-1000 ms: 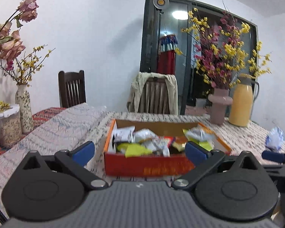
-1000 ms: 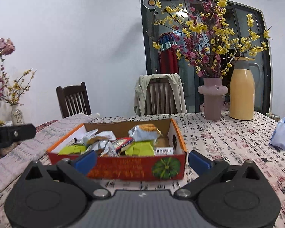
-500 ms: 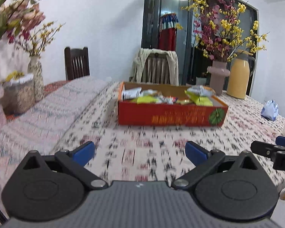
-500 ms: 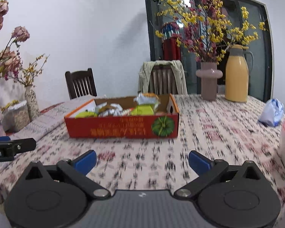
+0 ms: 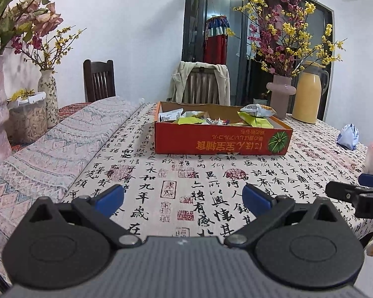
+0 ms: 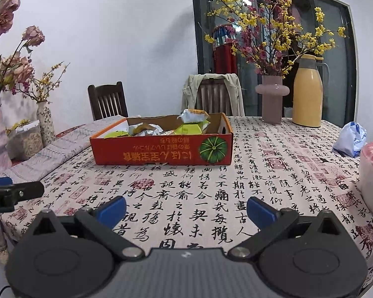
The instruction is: Organize snacks
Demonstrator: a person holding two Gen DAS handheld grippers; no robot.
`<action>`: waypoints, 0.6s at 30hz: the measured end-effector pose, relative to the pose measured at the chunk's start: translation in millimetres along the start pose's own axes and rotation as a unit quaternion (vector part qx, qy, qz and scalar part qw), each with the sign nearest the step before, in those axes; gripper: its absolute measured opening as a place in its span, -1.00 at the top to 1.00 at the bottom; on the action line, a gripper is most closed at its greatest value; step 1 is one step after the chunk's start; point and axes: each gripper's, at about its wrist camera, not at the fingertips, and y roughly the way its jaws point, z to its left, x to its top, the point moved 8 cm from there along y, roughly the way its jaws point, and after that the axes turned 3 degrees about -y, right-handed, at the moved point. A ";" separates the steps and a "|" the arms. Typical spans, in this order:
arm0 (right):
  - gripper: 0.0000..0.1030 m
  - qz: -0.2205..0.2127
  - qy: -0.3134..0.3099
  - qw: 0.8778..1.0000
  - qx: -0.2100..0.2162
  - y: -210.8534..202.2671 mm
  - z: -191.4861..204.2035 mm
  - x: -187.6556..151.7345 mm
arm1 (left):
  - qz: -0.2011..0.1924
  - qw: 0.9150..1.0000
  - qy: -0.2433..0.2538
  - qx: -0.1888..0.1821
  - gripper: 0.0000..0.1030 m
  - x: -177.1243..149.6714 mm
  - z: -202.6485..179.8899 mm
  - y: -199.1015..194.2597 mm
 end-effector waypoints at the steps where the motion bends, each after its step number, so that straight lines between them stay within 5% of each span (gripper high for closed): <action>1: -1.00 0.001 0.000 1.000 0.000 0.2 0.0 -0.4 | 0.000 1.000 0.000 -0.001 -1.00 -0.2 -0.2 0.1; 18: -1.00 0.002 0.003 1.000 -0.001 0.3 -0.1 -0.5 | -0.002 1.000 0.003 -0.002 -1.00 -1.0 -2.4 -1.5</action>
